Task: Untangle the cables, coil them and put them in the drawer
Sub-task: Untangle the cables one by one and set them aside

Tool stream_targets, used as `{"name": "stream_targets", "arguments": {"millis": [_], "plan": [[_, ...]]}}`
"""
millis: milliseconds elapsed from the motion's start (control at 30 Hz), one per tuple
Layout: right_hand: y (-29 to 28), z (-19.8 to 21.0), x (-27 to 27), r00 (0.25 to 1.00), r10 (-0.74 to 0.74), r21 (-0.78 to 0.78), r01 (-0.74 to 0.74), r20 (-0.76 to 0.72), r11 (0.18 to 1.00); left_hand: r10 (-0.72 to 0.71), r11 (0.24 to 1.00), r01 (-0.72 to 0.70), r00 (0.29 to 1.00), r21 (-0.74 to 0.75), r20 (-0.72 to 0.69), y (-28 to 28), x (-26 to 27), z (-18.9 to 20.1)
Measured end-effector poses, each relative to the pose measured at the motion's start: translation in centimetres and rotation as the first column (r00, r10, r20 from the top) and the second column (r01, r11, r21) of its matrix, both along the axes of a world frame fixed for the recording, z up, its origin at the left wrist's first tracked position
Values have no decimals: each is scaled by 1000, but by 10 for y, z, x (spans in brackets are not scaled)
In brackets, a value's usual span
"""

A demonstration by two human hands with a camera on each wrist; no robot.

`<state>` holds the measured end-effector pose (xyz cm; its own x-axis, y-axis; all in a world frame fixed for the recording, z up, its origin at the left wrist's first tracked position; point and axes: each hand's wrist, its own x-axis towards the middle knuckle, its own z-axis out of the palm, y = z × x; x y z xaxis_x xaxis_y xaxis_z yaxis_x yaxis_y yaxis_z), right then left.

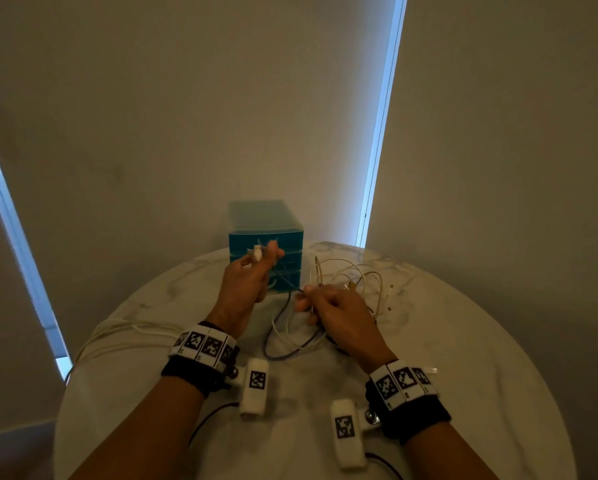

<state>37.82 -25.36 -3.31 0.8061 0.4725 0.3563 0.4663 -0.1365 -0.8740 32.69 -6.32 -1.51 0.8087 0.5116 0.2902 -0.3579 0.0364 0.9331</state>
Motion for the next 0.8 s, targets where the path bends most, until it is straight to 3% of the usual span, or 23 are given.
{"name": "stream_targets", "arguments": {"millis": [133,233,333,400,533,667,800], "plan": [[-2,-14,17,989,-124,33,127,-85,991,18,985,7,990,-173,141,14,-2,5],[-2,-19,24,982,-132,101,146,-138,984,20,979,18,983,-204,182,17,-5,9],[-2,-15,25,966,-256,128,249,36,960,34,983,-2,985,-186,169,17,-4,4],[-6,-7,24,950,-301,243,272,89,931,17,991,-2,994,-133,112,17,-3,3],[-20,14,16,992,-125,420,127,-32,899,-82,996,84,996,34,-36,9,-6,2],[-13,15,11,996,-61,293,41,60,955,-107,972,125,989,198,-99,-6,-7,6],[-7,8,6,997,64,208,-69,31,976,-71,982,81,996,169,-62,-9,-11,10]]}}
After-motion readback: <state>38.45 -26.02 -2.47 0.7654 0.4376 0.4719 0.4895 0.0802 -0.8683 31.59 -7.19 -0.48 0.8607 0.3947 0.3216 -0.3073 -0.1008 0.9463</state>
